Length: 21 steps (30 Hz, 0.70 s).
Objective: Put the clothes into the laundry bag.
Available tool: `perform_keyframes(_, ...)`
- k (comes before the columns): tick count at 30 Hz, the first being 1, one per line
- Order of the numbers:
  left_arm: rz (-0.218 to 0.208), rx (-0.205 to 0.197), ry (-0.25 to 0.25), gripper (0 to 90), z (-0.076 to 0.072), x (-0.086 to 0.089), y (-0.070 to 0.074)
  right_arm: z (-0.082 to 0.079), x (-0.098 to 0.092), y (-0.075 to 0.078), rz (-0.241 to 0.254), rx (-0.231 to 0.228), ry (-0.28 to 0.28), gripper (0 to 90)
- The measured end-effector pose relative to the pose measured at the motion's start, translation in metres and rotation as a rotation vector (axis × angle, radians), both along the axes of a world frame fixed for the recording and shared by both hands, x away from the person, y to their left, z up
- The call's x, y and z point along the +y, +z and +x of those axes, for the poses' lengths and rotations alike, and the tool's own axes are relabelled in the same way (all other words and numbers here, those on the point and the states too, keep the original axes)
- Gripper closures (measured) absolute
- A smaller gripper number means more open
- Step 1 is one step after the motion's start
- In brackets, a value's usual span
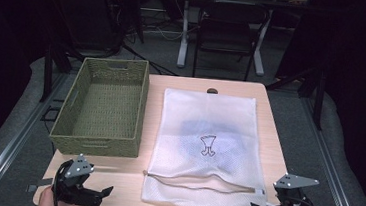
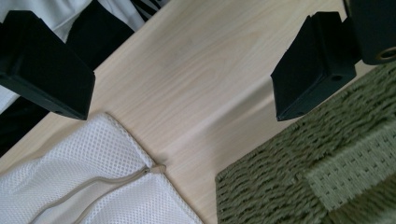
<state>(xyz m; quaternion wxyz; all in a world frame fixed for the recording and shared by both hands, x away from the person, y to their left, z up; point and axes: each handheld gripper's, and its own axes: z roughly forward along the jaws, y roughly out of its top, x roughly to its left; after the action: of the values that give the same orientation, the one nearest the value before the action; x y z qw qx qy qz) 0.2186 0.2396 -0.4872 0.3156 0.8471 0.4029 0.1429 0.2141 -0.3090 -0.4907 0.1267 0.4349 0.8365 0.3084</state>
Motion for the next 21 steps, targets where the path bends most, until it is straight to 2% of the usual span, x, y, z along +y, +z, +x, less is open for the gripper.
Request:
perform_keyframes(5, 0.018, 0.019, 0.001, 1.9, -0.011, 0.004, -0.005, -0.014, -0.008, -0.002, 0.023, 0.004, -0.018, 0.0)
perform_keyframes(7, 0.011, 0.026, 0.005, 1.7, -0.015, 0.005, -0.007, -0.018, -0.01, -0.003, 0.034, 0.008, -0.029, 0.0)
perform_keyframes(9, -0.013, 0.028, 0.012, 1.5, -0.018, 0.007, -0.012, -0.02, -0.012, -0.006, 0.04, 0.002, -0.037, 0.0)
perform_keyframes(11, -0.017, 0.046, 0.008, 1.4, -0.019, 0.007, -0.015, -0.021, -0.013, -0.008, 0.03, 0.007, -0.043, 0.0)
perform_keyframes(12, 0.0, 0.052, 0.003, 0.5, -0.018, 0.006, -0.016, -0.022, -0.013, -0.008, 0.035, 0.004, -0.043, 0.0)
perform_keyframes(14, -0.003, 0.036, -0.006, 0.3, -0.017, 0.004, -0.015, -0.023, -0.012, -0.007, 0.032, -0.008, -0.047, 0.0)
perform_keyframes(21, -0.007, 0.041, -0.01, 0.2, -0.013, 0.004, -0.018, -0.019, -0.011, -0.009, 0.025, 0.028, -0.023, 0.0)
